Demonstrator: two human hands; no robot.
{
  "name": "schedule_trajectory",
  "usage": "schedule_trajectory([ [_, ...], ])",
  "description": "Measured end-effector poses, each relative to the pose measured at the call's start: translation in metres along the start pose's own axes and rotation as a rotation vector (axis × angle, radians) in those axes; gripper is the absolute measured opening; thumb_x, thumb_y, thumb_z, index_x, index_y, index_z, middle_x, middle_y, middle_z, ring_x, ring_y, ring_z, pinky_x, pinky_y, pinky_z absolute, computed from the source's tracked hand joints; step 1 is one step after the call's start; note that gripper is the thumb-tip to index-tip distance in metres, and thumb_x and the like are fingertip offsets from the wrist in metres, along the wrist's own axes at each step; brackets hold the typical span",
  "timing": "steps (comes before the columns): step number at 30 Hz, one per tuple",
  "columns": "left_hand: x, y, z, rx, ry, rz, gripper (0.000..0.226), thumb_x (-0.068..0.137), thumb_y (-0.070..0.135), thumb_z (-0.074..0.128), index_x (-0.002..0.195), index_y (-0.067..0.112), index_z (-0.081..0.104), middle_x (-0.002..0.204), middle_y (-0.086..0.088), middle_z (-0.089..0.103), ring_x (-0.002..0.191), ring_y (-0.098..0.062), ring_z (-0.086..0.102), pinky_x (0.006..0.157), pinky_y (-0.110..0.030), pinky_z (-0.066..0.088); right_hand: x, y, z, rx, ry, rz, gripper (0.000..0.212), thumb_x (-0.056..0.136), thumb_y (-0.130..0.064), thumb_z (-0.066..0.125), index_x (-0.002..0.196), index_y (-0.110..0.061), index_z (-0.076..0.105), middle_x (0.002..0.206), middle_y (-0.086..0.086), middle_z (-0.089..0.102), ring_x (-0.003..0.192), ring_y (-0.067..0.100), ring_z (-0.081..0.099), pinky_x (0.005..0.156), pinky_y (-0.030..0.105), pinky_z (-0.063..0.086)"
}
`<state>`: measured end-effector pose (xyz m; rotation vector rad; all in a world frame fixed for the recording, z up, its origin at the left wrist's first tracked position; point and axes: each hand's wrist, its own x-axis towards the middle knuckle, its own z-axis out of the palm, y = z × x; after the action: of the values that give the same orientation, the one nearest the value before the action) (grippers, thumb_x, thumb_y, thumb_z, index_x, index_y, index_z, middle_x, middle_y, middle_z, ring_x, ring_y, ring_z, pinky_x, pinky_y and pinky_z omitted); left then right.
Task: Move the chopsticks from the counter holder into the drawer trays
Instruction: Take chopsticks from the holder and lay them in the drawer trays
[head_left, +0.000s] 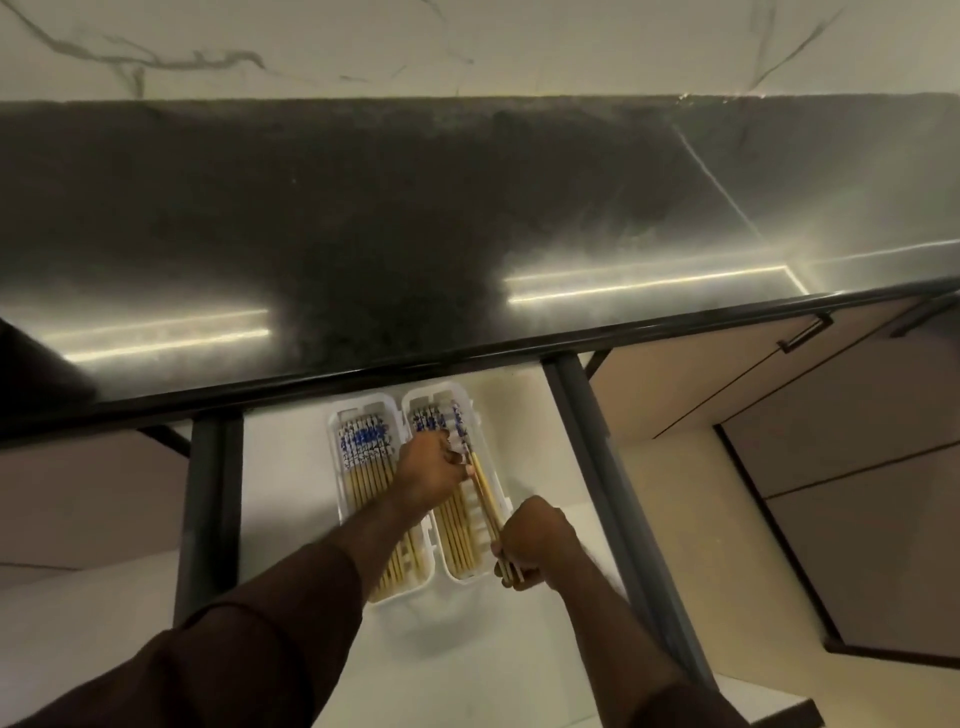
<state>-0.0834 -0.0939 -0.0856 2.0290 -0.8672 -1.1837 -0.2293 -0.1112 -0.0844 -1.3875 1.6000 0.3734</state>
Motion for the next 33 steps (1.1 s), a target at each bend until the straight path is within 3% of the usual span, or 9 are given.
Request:
schedule_trajectory([
  [5,0.016,-0.009,0.011,0.263,-0.021,0.09,0.019,0.086,0.009,0.067,0.105,0.011,0.065,0.1,-0.005,0.068,0.092,-0.02,0.067,0.081,-0.034,0.058,0.018,-0.014,0.002,-0.006,0.016,0.007,0.026,0.084,-0.02,0.071,0.101,-0.008,0.055,0.094,0.012,0.071,0.075,0.028,0.074,0.063,0.045,0.063],
  [13,0.026,-0.02,0.017,0.578,-0.046,0.2,0.018,0.092,0.006,0.056,0.109,0.011,0.061,0.099,-0.006,0.068,0.086,-0.02,0.068,0.078,-0.035,0.059,0.03,-0.022,0.013,-0.069,0.041,-0.043,0.033,0.089,-0.027,0.066,0.115,-0.012,0.052,0.102,0.007,0.063,0.086,0.028,0.07,0.061,0.036,0.061],
  [17,0.028,-0.024,0.021,0.696,-0.081,0.219,0.015,0.091,0.01,0.057,0.106,0.013,0.061,0.095,-0.005,0.068,0.082,-0.02,0.067,0.079,-0.038,0.058,0.037,-0.025,0.025,-0.178,0.096,-0.064,0.032,0.087,-0.026,0.062,0.116,-0.012,0.056,0.113,0.009,0.065,0.101,0.032,0.067,0.082,0.041,0.059],
  [21,0.029,-0.028,0.026,0.809,-0.155,0.235,0.014,0.09,0.009,0.059,0.102,0.016,0.062,0.096,-0.002,0.069,0.085,-0.019,0.066,0.079,-0.038,0.056,0.041,-0.021,0.04,-0.304,0.146,-0.098,0.033,0.087,-0.025,0.061,0.116,-0.012,0.056,0.118,0.009,0.063,0.108,0.03,0.063,0.091,0.037,0.054],
  [30,0.031,-0.038,0.036,1.052,-0.206,0.277,0.021,0.092,0.013,0.058,0.112,0.015,0.061,0.105,-0.006,0.068,0.093,-0.023,0.066,0.074,-0.035,0.051,0.04,-0.008,0.063,-0.408,0.316,-0.158,0.023,0.099,-0.019,0.043,0.113,-0.014,0.061,0.117,0.005,0.066,0.108,0.025,0.063,0.087,0.033,0.051],
  [33,0.032,-0.039,0.038,1.101,-0.202,0.29,0.023,0.095,0.015,0.052,0.116,0.014,0.06,0.11,-0.008,0.068,0.099,-0.024,0.066,0.079,-0.037,0.051,0.039,-0.01,0.064,-0.393,0.335,-0.174,0.024,0.101,-0.02,0.042,0.115,-0.014,0.06,0.116,0.004,0.067,0.106,0.023,0.065,0.086,0.033,0.052],
])
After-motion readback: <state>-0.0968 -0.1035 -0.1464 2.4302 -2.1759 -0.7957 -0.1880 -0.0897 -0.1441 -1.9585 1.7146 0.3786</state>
